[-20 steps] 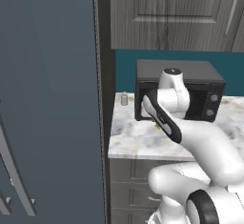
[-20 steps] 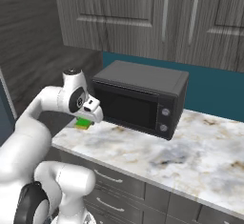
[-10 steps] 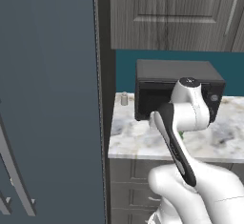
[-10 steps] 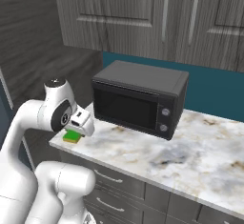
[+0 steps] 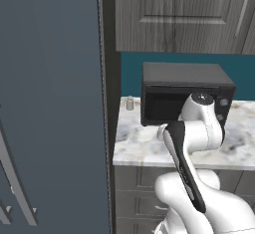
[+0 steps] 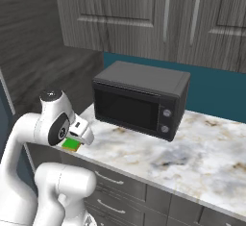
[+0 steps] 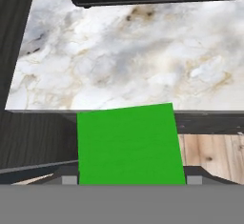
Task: Place the sponge inside the microwave to prepare for sanitizing.
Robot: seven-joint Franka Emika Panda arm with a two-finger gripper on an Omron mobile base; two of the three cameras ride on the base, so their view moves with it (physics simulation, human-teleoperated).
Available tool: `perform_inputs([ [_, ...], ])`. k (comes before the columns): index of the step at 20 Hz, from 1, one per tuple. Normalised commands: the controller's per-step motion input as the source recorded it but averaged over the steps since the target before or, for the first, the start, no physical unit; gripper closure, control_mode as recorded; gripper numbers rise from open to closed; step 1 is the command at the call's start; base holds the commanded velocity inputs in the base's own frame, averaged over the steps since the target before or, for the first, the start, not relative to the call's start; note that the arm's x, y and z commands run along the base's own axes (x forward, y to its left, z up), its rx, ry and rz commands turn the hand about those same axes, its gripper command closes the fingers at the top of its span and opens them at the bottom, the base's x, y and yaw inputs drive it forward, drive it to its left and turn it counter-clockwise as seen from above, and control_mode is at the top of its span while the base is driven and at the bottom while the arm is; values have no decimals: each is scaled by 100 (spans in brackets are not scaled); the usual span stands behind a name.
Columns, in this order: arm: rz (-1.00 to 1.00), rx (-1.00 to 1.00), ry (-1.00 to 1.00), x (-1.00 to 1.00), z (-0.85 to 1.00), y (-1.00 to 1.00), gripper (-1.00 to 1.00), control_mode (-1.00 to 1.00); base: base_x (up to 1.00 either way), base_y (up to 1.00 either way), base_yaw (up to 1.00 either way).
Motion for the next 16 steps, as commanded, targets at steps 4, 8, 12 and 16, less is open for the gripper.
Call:
perform_inputs([
  [4, 0, 0, 0, 0, 0, 0, 100, -100, 0, 0, 0],
  [8, 0, 0, 0, 0, 0, 0, 100, 100, -29, 0, -3],
  [12, 0, 0, 0, 0, 0, 0, 100, 100, -68, 14, -17],
  [16, 0, 0, 0, 0, 0, 0, 100, 100, -78, 45, -13],
])
